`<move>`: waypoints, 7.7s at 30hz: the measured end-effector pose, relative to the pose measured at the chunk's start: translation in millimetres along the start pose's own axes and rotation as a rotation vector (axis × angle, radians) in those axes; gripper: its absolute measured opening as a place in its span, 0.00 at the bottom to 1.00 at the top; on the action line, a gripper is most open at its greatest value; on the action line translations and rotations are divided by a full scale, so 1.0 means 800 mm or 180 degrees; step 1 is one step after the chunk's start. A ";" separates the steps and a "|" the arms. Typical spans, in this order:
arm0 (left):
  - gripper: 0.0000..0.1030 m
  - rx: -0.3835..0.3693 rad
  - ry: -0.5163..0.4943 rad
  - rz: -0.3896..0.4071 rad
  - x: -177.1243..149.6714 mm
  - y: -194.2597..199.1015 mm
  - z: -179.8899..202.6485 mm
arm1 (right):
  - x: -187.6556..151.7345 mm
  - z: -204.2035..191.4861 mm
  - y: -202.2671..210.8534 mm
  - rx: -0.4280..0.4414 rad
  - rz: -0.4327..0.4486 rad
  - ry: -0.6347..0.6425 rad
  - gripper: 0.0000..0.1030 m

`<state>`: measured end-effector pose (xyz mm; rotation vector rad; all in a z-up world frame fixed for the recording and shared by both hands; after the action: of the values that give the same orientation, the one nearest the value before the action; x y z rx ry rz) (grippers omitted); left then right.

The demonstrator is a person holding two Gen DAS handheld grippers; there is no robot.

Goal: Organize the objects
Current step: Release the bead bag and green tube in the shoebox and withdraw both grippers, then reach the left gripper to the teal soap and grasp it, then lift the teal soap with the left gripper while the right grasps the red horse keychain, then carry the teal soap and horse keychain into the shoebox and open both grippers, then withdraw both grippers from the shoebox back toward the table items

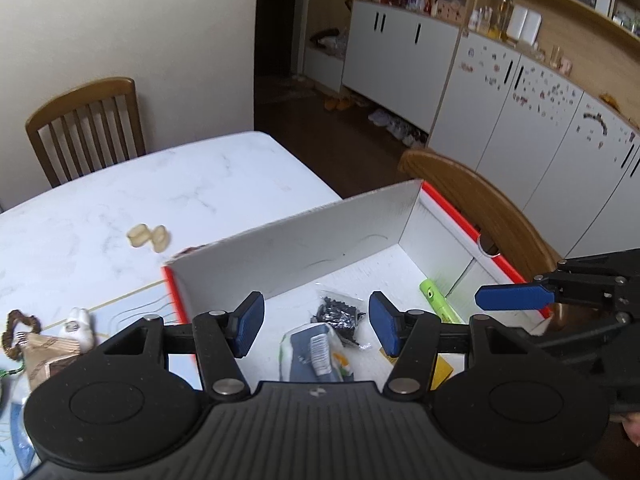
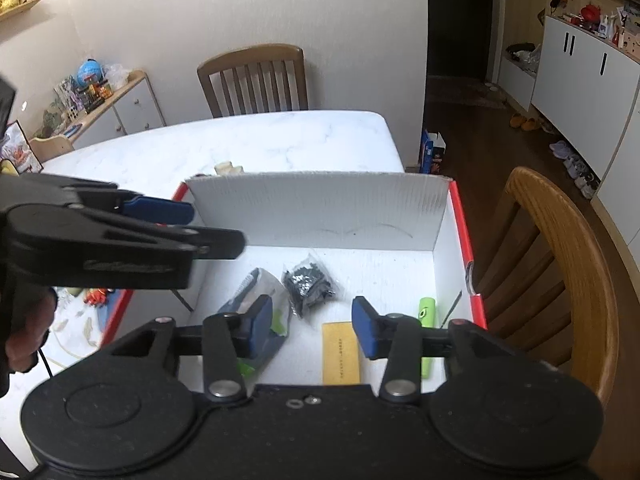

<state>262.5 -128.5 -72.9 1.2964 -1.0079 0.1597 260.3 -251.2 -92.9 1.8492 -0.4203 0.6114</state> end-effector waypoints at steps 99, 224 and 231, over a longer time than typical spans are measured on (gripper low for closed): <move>0.50 0.0576 0.0351 -0.0323 -0.374 0.115 -0.303 | -0.118 -0.359 -0.217 -0.0061 -0.0431 0.0770 0.39; 0.56 -0.0310 -0.0491 -0.0550 0.006 -0.112 0.069 | -0.030 0.057 -0.017 0.0231 -0.0096 0.0040 0.57; 0.56 -0.0230 -0.0390 -0.0356 0.010 -0.076 0.056 | -0.022 0.055 -0.002 0.0263 0.0015 0.0040 0.61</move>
<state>280.4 -189.4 -114.2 1.3050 -1.0327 -0.0418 256.4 -291.5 -116.8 1.9223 -0.3965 0.6518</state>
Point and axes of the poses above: each gripper's, at about its wrist camera, not at the fingertips, and y roughly against the way its jaws point, z to its right, x to its top, the point moved 4 cm from there along -y, roughly the way its jaws point, and after that the axes turned 13 degrees about -y, right-handed, at the moved point
